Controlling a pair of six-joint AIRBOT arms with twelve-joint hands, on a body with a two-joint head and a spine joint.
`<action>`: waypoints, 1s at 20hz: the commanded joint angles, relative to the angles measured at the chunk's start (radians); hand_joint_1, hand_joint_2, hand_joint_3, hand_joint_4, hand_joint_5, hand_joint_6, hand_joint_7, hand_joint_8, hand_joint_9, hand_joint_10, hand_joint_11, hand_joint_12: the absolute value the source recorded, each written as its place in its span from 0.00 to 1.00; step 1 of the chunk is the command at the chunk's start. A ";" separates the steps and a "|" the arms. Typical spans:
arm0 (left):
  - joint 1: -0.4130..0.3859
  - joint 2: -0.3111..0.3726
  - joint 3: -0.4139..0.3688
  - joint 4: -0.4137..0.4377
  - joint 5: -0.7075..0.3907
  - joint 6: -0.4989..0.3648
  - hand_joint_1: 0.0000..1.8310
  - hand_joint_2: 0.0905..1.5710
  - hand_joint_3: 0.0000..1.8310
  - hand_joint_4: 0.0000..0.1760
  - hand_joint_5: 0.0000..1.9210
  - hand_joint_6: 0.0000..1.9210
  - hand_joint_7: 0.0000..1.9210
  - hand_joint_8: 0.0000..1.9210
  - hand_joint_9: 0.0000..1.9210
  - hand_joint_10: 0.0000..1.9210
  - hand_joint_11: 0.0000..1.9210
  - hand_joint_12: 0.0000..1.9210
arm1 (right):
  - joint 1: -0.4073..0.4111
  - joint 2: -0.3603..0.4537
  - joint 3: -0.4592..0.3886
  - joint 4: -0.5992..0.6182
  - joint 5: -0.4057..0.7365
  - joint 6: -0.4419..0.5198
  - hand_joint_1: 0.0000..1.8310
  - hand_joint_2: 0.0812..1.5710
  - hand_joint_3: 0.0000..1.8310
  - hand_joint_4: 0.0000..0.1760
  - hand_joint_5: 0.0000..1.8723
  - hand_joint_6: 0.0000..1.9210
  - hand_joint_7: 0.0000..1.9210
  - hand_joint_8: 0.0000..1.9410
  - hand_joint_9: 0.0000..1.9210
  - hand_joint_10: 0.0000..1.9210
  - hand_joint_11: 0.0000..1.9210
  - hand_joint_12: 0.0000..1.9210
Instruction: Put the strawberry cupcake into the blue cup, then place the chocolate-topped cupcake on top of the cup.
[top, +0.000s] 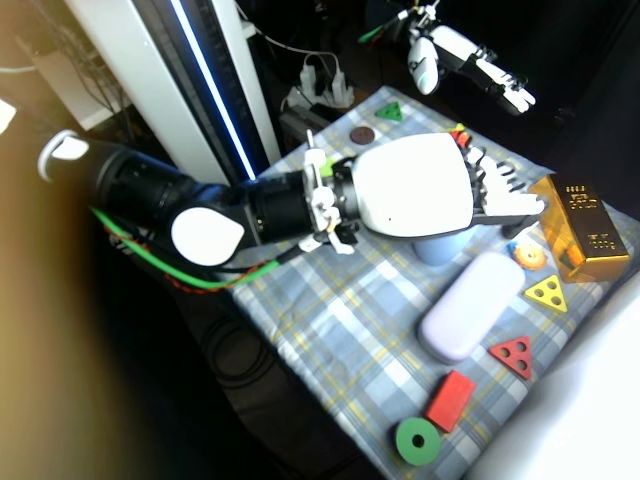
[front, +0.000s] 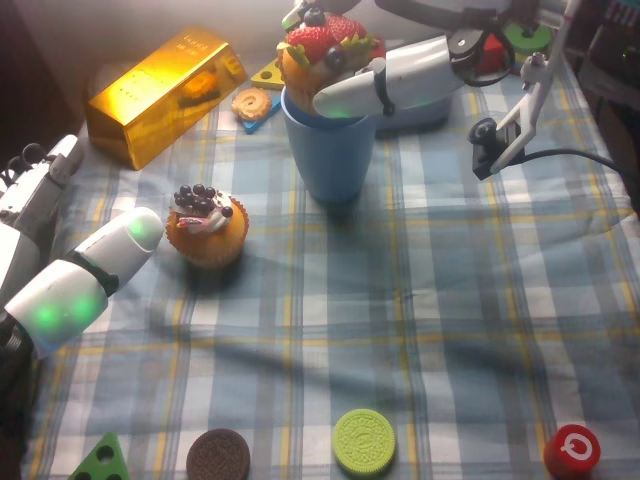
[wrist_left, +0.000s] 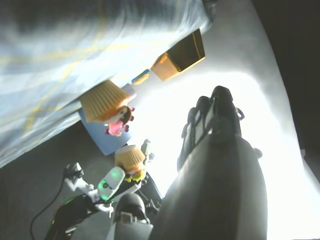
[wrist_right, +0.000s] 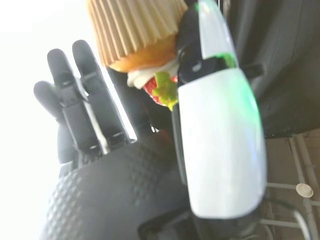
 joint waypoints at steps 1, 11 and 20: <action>-0.011 0.001 0.001 0.045 -0.115 -0.006 0.00 0.60 0.00 0.26 0.05 0.00 0.07 0.00 0.04 0.00 0.00 0.00 | 0.017 -0.001 0.003 0.048 0.103 0.010 0.22 0.73 0.00 0.00 0.40 0.00 0.32 0.00 0.30 0.04 0.07 0.74; -0.012 0.000 0.001 0.045 -0.113 -0.006 0.00 0.61 0.00 0.22 0.07 0.00 0.08 0.00 0.05 0.00 0.00 0.00 | 0.017 -0.001 0.003 0.037 0.092 0.012 0.17 0.77 0.00 0.00 0.41 0.01 0.37 0.02 0.32 0.03 0.00 0.78; -0.012 0.000 0.001 0.044 -0.112 -0.006 0.00 0.61 0.00 0.26 0.06 0.00 0.07 0.00 0.05 0.00 0.00 0.00 | 0.017 -0.001 0.002 0.030 0.085 0.012 0.32 0.64 0.00 0.00 0.27 0.00 0.30 0.00 0.30 0.00 0.25 0.20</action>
